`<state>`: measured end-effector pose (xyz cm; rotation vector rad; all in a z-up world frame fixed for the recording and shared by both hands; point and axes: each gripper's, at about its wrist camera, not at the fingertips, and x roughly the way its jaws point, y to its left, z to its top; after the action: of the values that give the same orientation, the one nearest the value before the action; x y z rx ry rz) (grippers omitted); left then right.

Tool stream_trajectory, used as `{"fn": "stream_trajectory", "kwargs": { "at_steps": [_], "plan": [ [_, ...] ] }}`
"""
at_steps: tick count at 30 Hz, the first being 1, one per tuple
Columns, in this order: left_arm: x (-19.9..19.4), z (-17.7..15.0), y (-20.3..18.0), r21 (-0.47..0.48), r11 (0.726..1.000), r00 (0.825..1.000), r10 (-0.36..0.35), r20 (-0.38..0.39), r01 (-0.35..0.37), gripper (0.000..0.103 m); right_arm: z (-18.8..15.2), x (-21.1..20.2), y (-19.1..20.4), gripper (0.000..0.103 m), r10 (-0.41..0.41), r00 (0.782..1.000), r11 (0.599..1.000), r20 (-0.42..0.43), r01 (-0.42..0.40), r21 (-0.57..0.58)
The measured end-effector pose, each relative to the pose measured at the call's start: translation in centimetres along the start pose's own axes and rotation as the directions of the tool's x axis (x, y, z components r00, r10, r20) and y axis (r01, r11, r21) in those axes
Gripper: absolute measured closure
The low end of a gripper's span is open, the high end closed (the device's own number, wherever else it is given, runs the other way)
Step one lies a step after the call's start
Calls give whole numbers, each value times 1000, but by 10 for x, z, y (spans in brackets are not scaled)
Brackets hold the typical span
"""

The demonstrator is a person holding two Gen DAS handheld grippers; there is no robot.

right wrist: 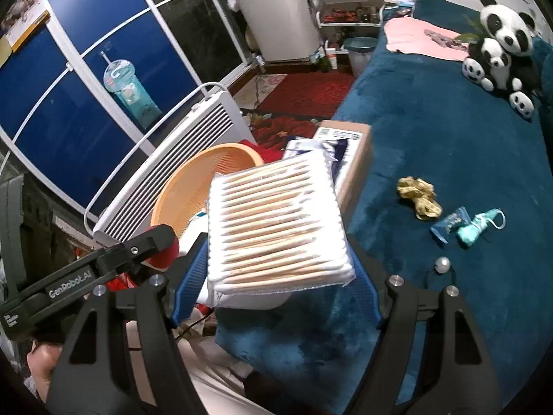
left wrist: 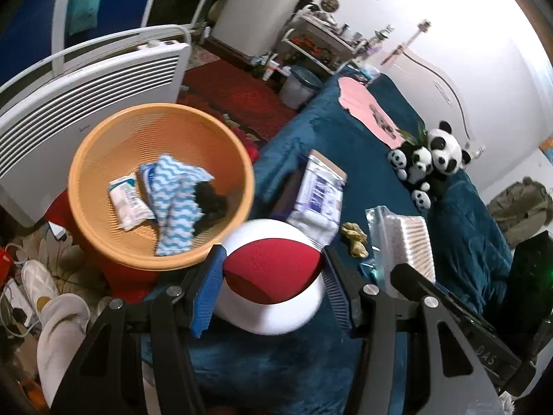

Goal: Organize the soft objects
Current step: 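Carry the sponge and swab pack with both tools over the basket, then open both tools to drop the sponge and swab pack into the basket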

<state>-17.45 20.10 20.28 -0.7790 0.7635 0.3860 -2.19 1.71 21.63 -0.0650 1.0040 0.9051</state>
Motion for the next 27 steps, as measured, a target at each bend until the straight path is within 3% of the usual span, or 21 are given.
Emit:
{"fn": "stream_trajectory", "kwargs": {
  "at_steps": [27],
  "plan": [
    [22, 52, 134, -208, 977, 998, 43, -40, -50, 46, 40, 101, 101, 27, 92, 988, 992, -126, -101, -72]
  ]
}}
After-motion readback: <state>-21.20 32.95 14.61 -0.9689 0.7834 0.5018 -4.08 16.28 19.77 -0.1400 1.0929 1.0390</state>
